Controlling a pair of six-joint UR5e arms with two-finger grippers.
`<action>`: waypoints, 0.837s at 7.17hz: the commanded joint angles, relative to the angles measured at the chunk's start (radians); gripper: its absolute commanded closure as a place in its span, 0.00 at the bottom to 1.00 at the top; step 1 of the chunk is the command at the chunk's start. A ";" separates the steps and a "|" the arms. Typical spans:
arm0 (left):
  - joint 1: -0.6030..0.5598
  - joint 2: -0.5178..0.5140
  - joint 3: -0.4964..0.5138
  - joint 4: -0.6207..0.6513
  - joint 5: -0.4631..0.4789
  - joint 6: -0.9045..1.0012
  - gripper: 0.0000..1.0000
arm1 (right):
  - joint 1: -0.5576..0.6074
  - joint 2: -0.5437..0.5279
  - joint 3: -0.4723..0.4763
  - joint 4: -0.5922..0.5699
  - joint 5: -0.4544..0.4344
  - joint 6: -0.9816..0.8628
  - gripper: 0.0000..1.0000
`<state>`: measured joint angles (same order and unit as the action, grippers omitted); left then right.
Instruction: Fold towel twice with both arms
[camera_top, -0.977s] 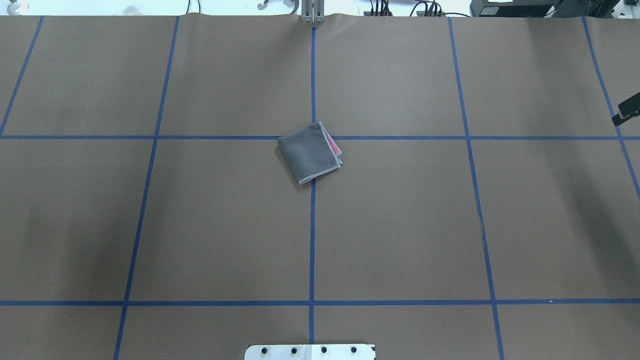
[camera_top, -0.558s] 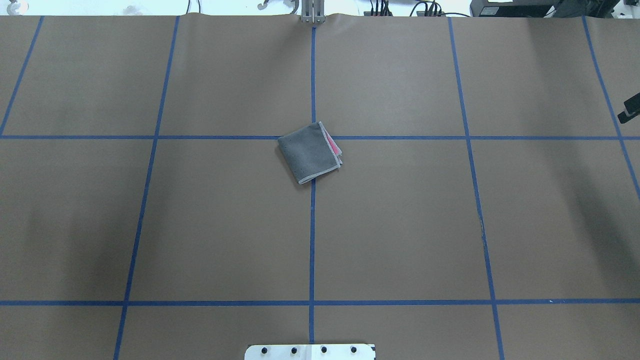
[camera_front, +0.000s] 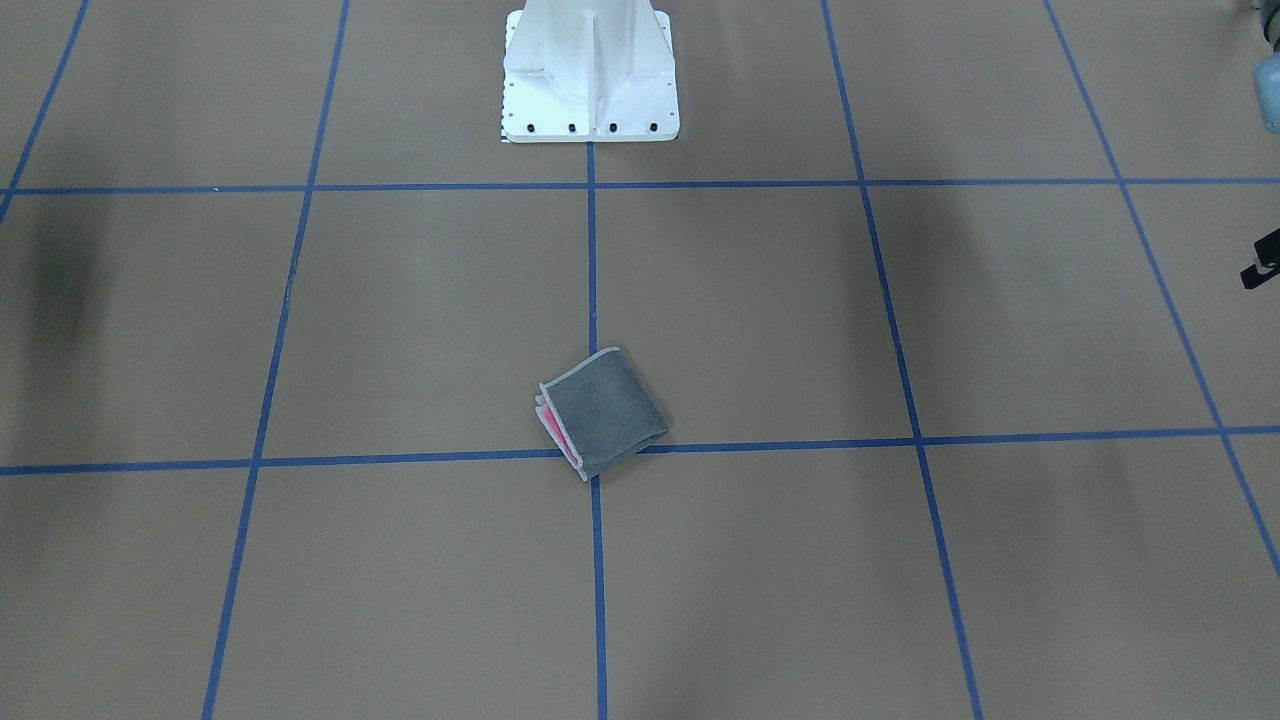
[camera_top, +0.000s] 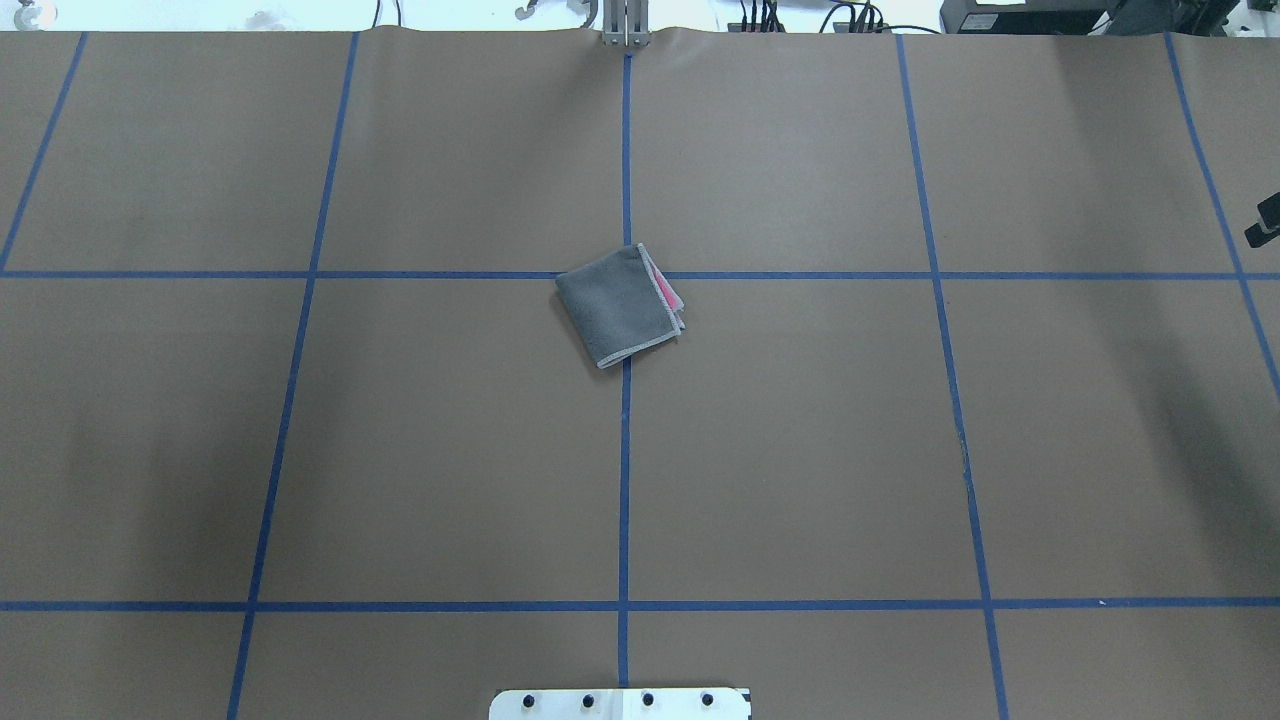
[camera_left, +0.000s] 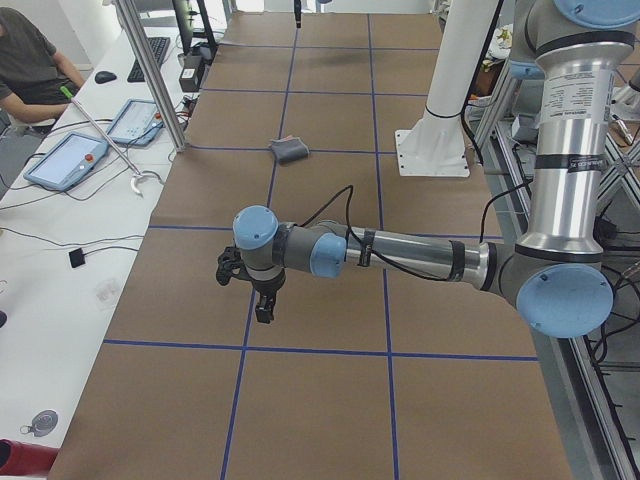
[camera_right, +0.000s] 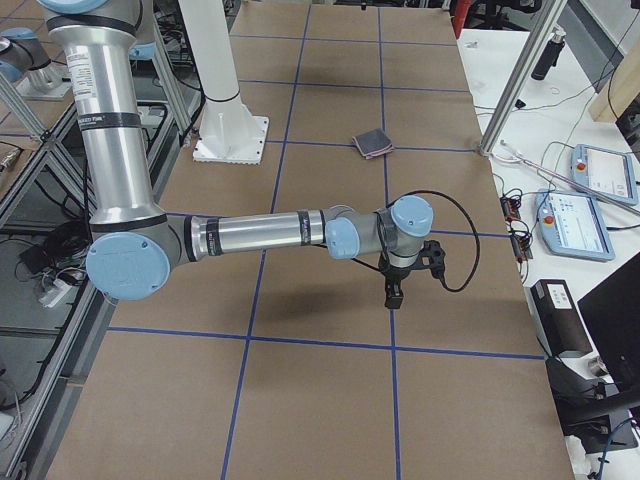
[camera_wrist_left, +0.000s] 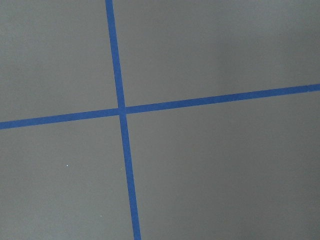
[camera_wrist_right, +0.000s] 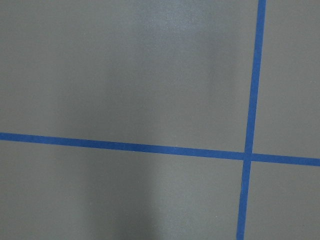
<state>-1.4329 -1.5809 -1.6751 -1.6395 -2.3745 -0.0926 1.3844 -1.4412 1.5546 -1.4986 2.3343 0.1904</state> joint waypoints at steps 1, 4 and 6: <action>0.000 -0.005 -0.006 0.003 0.004 -0.001 0.00 | 0.025 -0.002 0.010 0.001 0.007 0.000 0.00; 0.000 -0.004 -0.015 0.003 0.001 0.002 0.00 | 0.027 -0.019 0.042 0.006 0.008 0.014 0.00; 0.000 0.001 -0.021 0.003 0.001 -0.001 0.00 | 0.027 -0.036 0.054 0.012 0.034 0.008 0.00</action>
<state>-1.4327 -1.5825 -1.6936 -1.6368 -2.3718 -0.0925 1.4110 -1.4692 1.5982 -1.4885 2.3567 0.2012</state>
